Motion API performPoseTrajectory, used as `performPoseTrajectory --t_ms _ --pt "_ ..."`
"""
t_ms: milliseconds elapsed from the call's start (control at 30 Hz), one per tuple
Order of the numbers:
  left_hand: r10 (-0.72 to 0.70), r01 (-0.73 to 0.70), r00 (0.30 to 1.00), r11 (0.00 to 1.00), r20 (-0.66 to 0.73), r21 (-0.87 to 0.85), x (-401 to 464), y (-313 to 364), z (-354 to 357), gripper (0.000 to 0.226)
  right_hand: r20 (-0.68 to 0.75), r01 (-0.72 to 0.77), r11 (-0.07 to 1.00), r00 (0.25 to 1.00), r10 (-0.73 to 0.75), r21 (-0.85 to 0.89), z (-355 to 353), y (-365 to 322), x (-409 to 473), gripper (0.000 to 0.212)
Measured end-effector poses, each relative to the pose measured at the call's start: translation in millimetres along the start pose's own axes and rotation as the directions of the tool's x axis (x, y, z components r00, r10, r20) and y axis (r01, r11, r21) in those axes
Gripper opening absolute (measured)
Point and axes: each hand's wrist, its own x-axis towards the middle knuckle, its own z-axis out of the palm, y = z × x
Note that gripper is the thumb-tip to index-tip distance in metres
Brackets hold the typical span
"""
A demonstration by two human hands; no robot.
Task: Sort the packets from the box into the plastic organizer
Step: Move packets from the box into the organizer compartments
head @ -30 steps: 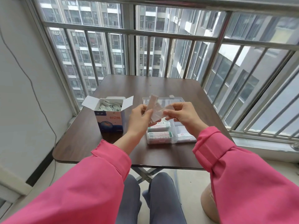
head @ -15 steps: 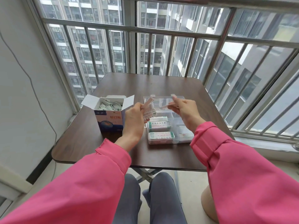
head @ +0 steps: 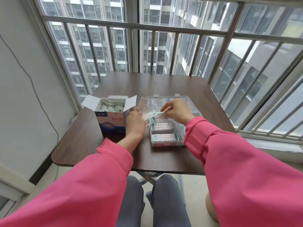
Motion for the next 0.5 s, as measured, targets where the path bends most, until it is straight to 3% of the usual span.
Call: performPoseTrajectory --t_ms 267,500 --pt "0.061 -0.061 0.998 0.998 0.005 0.0 3.1 5.2 -1.4 0.018 0.044 0.118 0.96 0.993 -0.11 -0.253 11.6 -0.2 3.9 0.012" --pt "0.079 -0.078 0.997 0.997 0.023 -0.025 -1.5 9.3 -4.4 0.017 0.045 0.099 0.955 0.995 -0.09 -0.279 9.8 -1.3 1.5 0.019"
